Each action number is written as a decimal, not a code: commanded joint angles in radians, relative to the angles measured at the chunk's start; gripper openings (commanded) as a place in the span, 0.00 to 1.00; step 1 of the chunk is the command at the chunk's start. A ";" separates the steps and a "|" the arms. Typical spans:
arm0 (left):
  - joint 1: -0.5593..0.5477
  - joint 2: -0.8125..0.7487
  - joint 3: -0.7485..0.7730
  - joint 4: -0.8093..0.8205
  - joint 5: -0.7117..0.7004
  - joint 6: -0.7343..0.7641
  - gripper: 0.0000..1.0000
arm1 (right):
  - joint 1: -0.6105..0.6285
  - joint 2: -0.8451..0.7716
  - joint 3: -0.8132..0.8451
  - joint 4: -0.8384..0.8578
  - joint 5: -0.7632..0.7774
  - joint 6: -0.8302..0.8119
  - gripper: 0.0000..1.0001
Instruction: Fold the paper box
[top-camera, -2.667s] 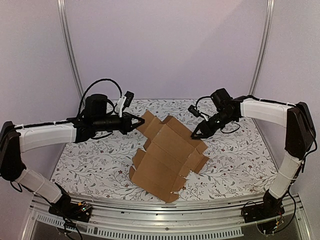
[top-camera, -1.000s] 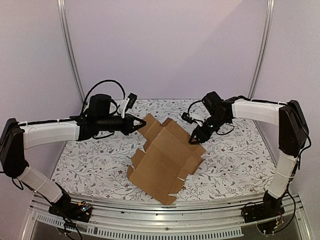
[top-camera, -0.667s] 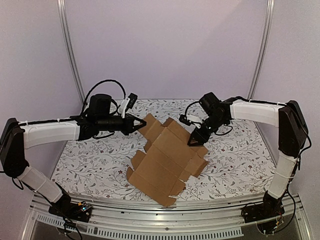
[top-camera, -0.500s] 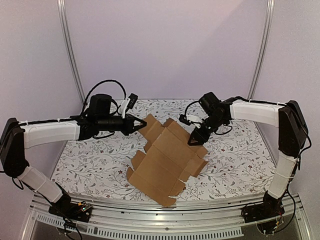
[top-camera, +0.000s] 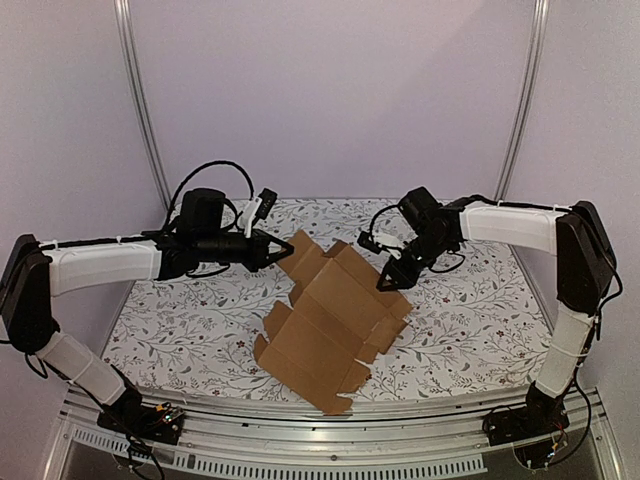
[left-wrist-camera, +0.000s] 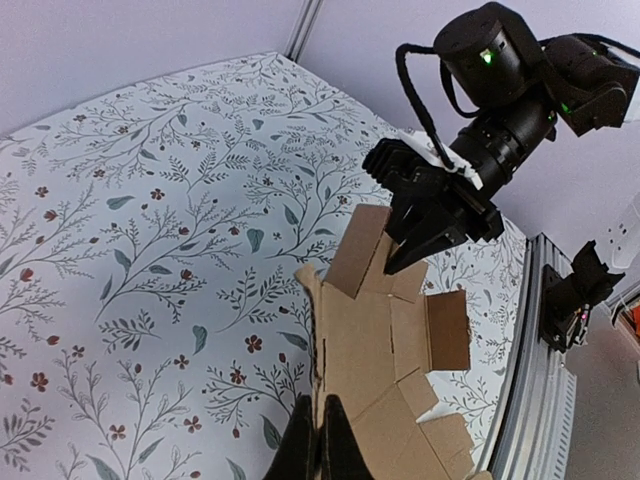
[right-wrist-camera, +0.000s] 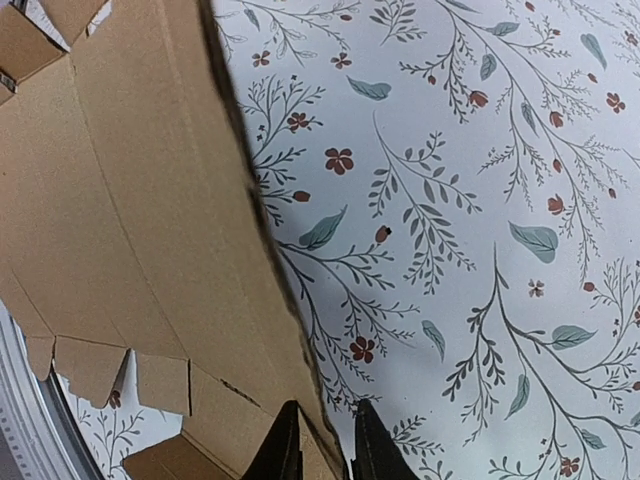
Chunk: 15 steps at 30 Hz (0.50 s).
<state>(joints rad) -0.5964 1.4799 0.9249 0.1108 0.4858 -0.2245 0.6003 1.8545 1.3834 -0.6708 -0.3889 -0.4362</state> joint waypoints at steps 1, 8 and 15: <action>-0.008 0.009 0.011 0.001 -0.006 0.008 0.00 | 0.001 -0.023 -0.028 0.000 -0.054 0.028 0.15; -0.008 0.001 -0.004 0.013 -0.042 -0.004 0.00 | 0.002 -0.051 -0.035 0.005 -0.073 0.048 0.03; -0.007 -0.020 -0.008 -0.019 -0.092 -0.008 0.05 | 0.002 -0.085 -0.043 0.005 -0.072 0.071 0.00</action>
<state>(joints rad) -0.5976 1.4796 0.9249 0.1146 0.4324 -0.2298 0.6018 1.8153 1.3491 -0.6731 -0.4484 -0.3977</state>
